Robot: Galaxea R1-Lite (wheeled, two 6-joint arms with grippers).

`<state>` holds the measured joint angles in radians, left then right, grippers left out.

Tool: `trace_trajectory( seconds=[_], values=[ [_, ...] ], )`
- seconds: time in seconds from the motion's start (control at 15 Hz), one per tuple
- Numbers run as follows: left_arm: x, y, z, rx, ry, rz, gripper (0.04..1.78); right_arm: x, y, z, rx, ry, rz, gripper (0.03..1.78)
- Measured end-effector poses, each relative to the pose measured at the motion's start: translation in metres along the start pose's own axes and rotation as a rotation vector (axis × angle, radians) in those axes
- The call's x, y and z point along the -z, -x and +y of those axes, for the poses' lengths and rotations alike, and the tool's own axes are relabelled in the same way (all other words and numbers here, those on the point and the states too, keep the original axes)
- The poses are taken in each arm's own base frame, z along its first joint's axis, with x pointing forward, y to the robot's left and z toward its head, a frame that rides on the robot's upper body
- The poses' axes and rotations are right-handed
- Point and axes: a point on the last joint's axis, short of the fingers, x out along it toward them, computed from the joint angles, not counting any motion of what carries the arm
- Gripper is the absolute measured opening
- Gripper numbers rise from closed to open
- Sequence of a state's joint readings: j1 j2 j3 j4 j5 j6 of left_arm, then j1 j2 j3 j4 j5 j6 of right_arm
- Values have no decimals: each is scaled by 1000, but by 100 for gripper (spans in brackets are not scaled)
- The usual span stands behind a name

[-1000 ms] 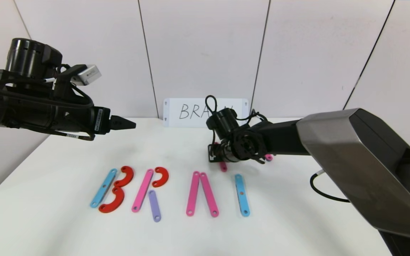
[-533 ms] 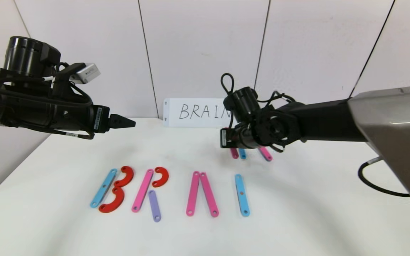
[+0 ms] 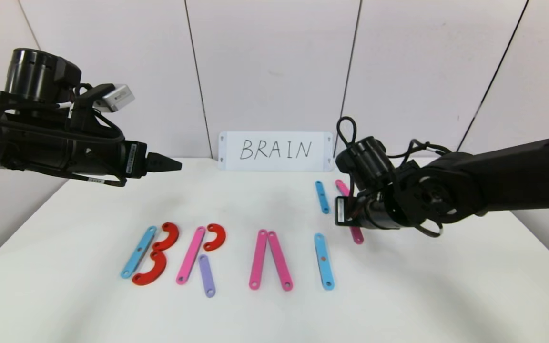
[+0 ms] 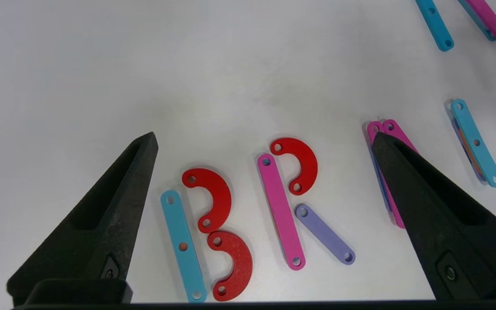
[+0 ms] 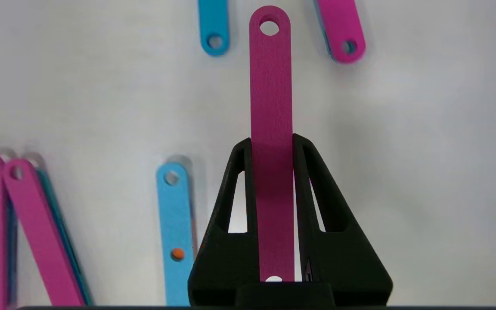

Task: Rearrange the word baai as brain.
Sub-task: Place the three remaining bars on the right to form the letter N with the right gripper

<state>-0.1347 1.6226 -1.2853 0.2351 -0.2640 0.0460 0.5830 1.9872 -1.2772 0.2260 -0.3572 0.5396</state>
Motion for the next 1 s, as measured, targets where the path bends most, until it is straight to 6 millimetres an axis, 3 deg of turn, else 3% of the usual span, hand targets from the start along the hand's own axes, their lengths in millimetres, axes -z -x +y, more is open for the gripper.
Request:
trace_trajectory(
  seconds=[0.47, 1.0],
  values=[
    [0, 0, 0, -1, -1, 0, 174, 41, -8, -3, 73, 10, 87, 27],
    [2, -3, 0, -1, 1, 12, 174, 49, -17, -2, 79, 23, 97, 27]
  ],
)
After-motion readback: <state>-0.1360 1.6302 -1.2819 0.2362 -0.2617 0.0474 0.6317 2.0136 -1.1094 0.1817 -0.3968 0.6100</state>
